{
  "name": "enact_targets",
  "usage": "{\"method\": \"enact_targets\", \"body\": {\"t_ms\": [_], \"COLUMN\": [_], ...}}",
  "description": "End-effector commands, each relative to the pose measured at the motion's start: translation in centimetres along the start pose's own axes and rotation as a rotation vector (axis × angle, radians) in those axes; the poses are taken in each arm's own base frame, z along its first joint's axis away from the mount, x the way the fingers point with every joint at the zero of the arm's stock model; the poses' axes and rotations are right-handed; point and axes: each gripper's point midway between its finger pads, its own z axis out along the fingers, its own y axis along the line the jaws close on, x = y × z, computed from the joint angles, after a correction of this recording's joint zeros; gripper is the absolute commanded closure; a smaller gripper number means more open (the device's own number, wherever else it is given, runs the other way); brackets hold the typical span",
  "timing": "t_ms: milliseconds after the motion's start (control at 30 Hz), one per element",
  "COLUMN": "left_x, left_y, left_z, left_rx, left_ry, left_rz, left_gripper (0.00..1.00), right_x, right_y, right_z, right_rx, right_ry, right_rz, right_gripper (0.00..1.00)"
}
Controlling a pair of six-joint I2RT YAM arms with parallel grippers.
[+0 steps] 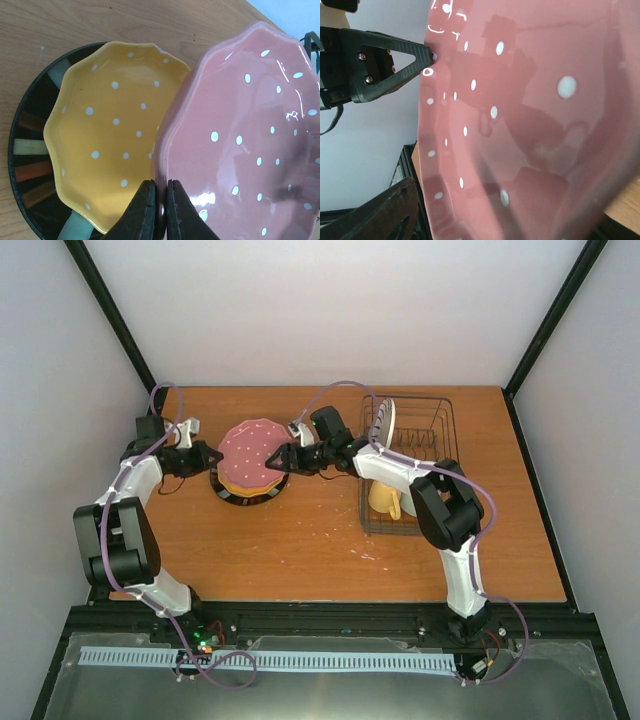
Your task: Load the mixed dishes into the dish rack
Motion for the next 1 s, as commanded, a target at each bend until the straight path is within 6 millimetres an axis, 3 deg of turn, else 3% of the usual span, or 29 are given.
{"method": "enact_targets", "body": {"t_ms": [0, 67, 167, 200, 400, 433, 500, 600, 700, 833, 967], "left_x": [-2.1, -2.0, -1.7, -1.6, -1.4, -1.5, -1.8, -2.6, -4.2, -6.7, -7.4], "left_y": [-4.0, -4.1, -4.1, -4.1, -3.6, -3.4, -2.8, -2.4, -3.9, -6.5, -8.5], "left_z": [-1.9, -1.9, -1.9, -1.8, -1.7, -1.7, -1.8, -2.7, -5.3, -10.7, -16.2], "left_rx": [0.153, 0.162, 0.168, 0.169, 0.149, 0.135, 0.088, 0.012, -0.027, -0.116, -0.21], "left_ry": [-0.078, -0.078, -0.077, -0.075, -0.072, -0.075, -0.084, -0.12, -0.21, -0.415, -0.631], "left_rz": [0.057, 0.053, 0.051, 0.05, 0.043, 0.042, 0.04, 0.062, 0.115, 0.186, 0.26], "left_gripper": [0.99, 0.99, 0.99, 0.99, 0.96, 0.9, 0.69, 0.49, 0.4, 0.01, 0.0], "right_x": [-0.9, -1.0, -1.4, -1.3, -2.1, -2.2, -2.6, -3.4, -4.5, -6.7, -8.7], "right_y": [2.5, 2.9, 3.6, 3.8, 5.3, 5.5, 6.2, 7.3, 9.4, 12.4, 14.4], "right_z": [1.0, 1.1, 0.8, 0.7, -1.0, -1.3, -2.2, -4.1, -6.5, -11.2, -19.1], "right_rx": [-0.115, -0.141, -0.175, -0.177, -0.167, -0.161, -0.147, -0.1, -0.067, 0.047, 0.264], "right_ry": [-0.013, -0.021, -0.045, -0.053, -0.118, -0.124, -0.148, -0.195, -0.255, -0.367, -0.575], "right_rz": [-0.02, -0.024, -0.037, -0.041, -0.107, -0.114, -0.132, -0.171, -0.218, -0.302, -0.367], "right_gripper": [0.34, 0.51, 0.94, 0.97, 0.97, 0.97, 0.97, 0.97, 0.97, 0.97, 0.97]}}
